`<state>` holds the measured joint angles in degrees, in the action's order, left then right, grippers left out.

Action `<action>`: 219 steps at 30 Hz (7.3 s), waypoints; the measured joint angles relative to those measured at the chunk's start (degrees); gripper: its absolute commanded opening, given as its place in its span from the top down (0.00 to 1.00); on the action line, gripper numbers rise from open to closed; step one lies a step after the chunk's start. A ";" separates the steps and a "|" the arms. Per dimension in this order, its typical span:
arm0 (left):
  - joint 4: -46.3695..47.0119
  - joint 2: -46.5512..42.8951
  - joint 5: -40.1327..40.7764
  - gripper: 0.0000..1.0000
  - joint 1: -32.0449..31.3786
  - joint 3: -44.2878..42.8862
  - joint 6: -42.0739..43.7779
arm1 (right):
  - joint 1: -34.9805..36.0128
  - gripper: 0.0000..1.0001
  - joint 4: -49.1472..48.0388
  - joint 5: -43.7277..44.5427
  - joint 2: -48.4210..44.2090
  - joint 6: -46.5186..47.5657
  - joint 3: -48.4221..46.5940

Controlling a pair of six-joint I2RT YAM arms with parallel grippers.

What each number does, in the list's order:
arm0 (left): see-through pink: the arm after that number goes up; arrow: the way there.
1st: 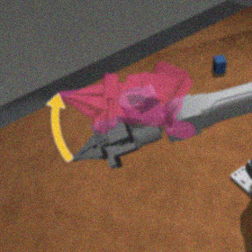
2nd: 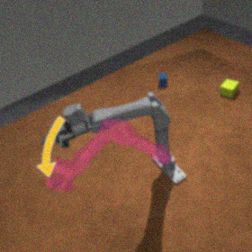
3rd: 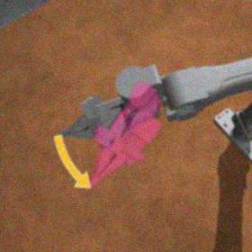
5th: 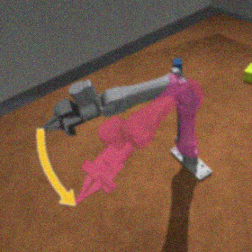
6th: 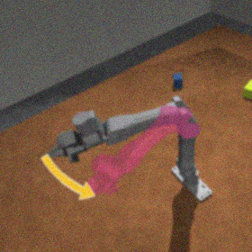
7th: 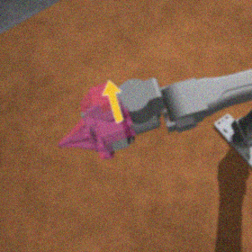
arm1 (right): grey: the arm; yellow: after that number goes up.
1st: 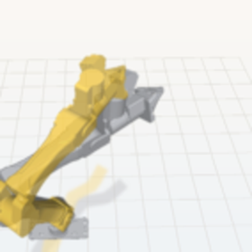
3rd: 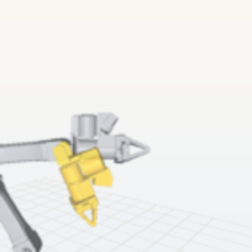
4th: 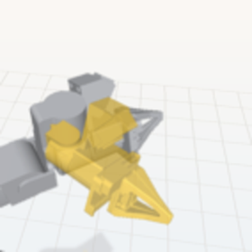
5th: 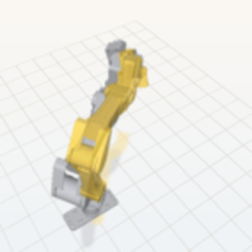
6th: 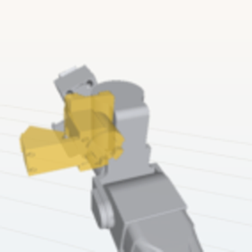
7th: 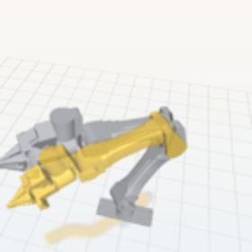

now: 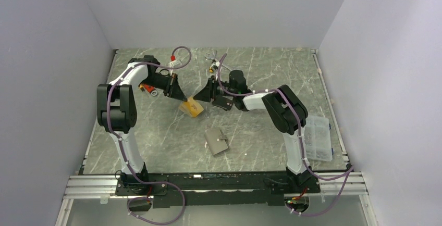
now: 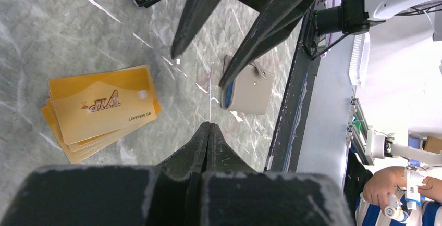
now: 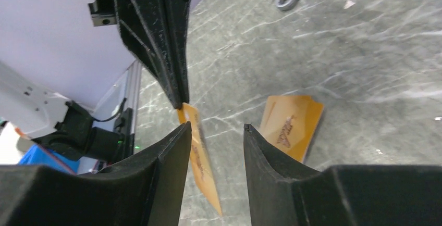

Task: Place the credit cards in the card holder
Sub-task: Pick up the credit card from the center of the board, then open the card holder at the center of the board.

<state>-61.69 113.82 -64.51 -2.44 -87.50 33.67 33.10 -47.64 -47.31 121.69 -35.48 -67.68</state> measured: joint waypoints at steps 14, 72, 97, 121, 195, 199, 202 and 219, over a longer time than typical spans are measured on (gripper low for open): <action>-1.18 -1.51 -1.20 1.00 0.07 -0.66 0.17 | 1.33 1.00 -5.51 -5.20 0.04 -4.74 3.61; 21.86 -41.68 24.81 0.34 -19.52 37.40 -4.59 | 19.61 1.00 87.23 53.24 -32.76 10.21 1.75; 21.09 -41.22 26.45 0.35 -19.52 36.48 -4.59 | 19.10 0.95 89.53 60.52 -30.77 9.66 7.72; 20.28 -40.02 27.02 0.36 -20.74 34.71 -4.59 | 19.15 1.00 87.10 59.52 -37.07 8.48 8.57; 29.42 -10.62 49.68 0.44 -54.34 19.76 -2.84 | 5.14 1.00 32.54 35.47 -40.94 -7.19 43.87; 28.06 -11.89 51.41 0.45 -54.29 19.76 -3.26 | 5.14 1.00 32.54 35.93 -40.70 -7.78 43.87; 26.62 -14.71 52.81 0.45 -54.01 19.76 -3.58 | 5.20 1.00 32.54 36.52 -40.70 -8.35 44.02; 24.26 -26.05 59.54 0.52 -47.08 29.27 -7.04 | 6.99 1.00 31.91 39.54 -41.68 -11.28 45.09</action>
<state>-37.43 87.77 -4.97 -49.52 -58.24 26.63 40.10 -15.73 -7.77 80.01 -46.76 -22.59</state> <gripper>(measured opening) 0.490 0.008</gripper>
